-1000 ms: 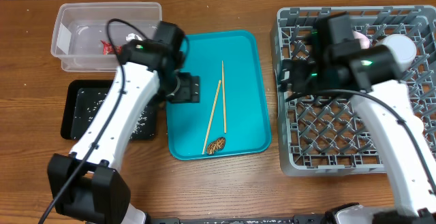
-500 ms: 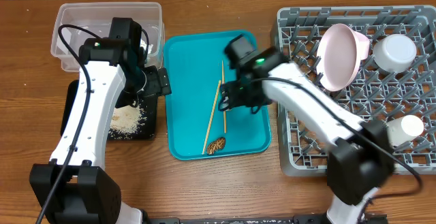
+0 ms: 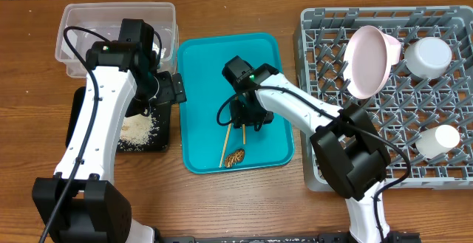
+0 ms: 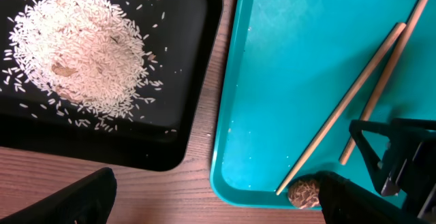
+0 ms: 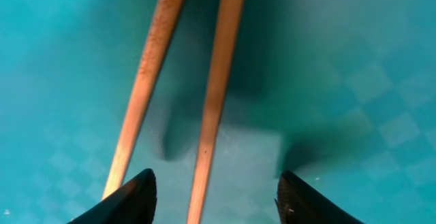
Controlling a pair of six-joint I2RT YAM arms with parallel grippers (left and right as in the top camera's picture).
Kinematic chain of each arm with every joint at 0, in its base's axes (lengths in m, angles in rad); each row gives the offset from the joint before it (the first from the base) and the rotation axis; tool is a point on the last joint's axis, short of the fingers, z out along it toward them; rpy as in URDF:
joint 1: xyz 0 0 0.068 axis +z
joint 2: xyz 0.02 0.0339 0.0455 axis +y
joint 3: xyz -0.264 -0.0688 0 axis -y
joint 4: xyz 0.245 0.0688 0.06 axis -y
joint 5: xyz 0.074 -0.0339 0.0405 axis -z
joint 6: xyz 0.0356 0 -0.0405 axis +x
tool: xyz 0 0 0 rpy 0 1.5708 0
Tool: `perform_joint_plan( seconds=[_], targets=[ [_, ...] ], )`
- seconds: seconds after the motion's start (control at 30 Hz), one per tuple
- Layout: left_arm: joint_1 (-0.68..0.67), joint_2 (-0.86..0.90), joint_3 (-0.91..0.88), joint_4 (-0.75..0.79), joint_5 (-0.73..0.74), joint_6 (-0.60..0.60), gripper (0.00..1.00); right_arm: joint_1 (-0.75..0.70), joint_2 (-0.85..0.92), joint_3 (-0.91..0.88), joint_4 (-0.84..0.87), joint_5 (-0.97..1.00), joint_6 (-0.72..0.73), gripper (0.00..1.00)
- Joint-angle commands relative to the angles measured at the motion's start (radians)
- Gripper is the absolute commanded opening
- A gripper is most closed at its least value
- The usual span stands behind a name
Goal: Sort waste into correct bins and load items into the dishwasher
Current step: 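Grasp one wooden chopstick on the teal tray with the right gripper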
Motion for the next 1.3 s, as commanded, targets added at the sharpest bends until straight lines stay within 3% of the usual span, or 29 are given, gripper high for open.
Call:
perform_joint_plan(
  seconds=[0.0,0.3,0.5,1.27],
  targets=[
    [0.002,-0.029,0.015,0.003,-0.014,-0.013,0.96,0.001,0.027,-0.002,0.004,0.047,0.058,0.54],
    [0.0,-0.029,0.015,0.004,-0.019,-0.009,0.97,0.001,0.092,-0.002,-0.006,0.054,0.117,0.46],
    [0.0,-0.029,0.015,0.004,-0.022,-0.002,0.97,-0.004,0.104,-0.002,-0.023,0.065,0.151,0.3],
    [-0.001,-0.028,0.015,0.006,-0.021,-0.002,0.98,-0.005,0.104,-0.002,-0.06,0.034,0.166,0.06]
  ],
)
